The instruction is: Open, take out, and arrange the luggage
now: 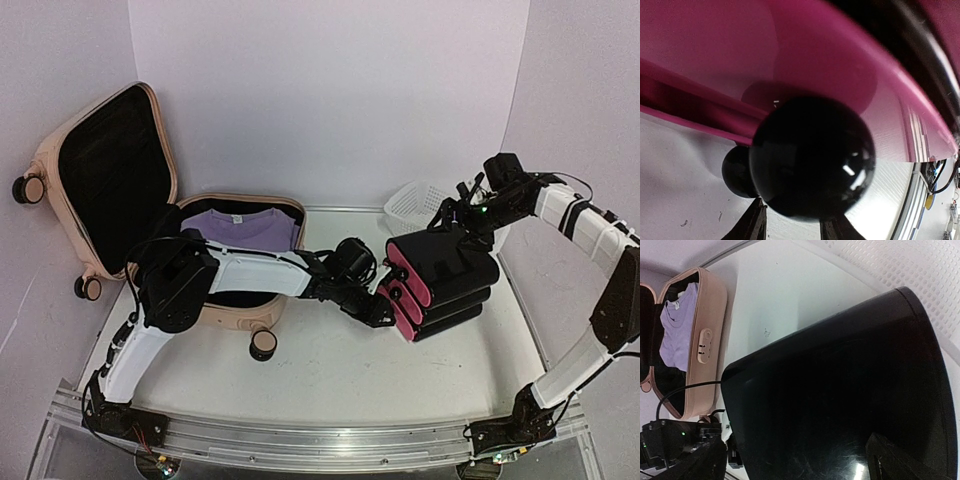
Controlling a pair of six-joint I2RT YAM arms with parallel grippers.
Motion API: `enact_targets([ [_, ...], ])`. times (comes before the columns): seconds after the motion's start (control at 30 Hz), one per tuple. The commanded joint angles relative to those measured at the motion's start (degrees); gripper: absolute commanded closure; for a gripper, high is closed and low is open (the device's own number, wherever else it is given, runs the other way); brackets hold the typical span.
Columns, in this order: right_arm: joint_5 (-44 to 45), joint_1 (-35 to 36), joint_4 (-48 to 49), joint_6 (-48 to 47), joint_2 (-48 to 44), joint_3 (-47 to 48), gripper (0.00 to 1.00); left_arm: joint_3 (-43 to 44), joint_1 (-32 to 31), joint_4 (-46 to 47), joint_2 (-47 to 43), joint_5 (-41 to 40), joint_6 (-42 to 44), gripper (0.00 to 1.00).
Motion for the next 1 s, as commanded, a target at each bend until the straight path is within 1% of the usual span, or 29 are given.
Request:
enact_targets([
  [0.0,-1.7,0.4,-4.8,4.3,-0.2,-3.4,0.02,3.6,-0.3,1.8,0.8,3.4,3.6,0.61],
  [0.07,-1.8,0.4,-4.8,4.4,-0.9,-3.6,0.02,1.8,-0.3,1.8,-1.0,2.4,5.1,0.58],
  [0.17,0.0,0.7,-5.6,3.7,-1.8,-3.0,0.02,-4.2,-0.3,2.2,-6.2,-0.4,7.1,0.53],
  [0.2,0.6,0.8,-6.2,2.6,-2.0,-2.7,0.02,-6.7,-0.3,2.5,-8.5,-1.5,7.7,0.50],
  [0.3,2.3,1.2,-8.3,0.5,-2.2,-0.9,0.02,-15.4,-0.3,4.5,-15.7,-4.1,8.5,0.35],
  [0.37,2.6,1.2,-9.1,-0.1,-2.1,0.2,0.02,-20.4,-0.3,6.4,-19.4,-5.5,8.4,0.31],
  [0.4,2.8,1.2,-9.4,-0.4,-2.1,0.5,0.02,-22.3,-0.3,7.4,-20.4,-5.9,8.7,0.34],
  [0.47,2.9,1.3,-9.6,-0.5,-2.1,1.0,0.02,-24.2,-0.3,8.7,-20.6,-7.2,9.4,0.51],
  [0.57,2.7,1.3,-9.7,-0.4,-2.2,1.4,0.02,-22.7,-0.3,9.4,-17.0,-9.5,11.4,0.69],
  [0.67,2.9,1.3,-9.8,0.0,-2.7,1.3,0.02,-19.0,-0.3,10.7,-12.8,-12.0,12.4,0.82],
  [0.73,3.0,1.3,-9.8,0.1,-3.0,1.1,0.02,-17.3,-0.3,13.4,-10.2,-13.0,12.8,0.88],
  [0.8,3.1,1.3,-9.8,0.5,-3.0,0.8,0.02,-14.7,-0.3,14.2,-7.6,-13.6,12.5,0.95],
  [0.83,3.0,1.3,-9.8,0.7,-3.0,0.6,0.02,-13.2,-0.3,15.4,-6.4,-13.4,12.2,0.97],
  [0.97,2.6,2.0,-9.1,1.8,-3.4,-1.0,0.02,-7.9,-0.4,18.5,-1.9,-10.4,9.3,0.97],
])
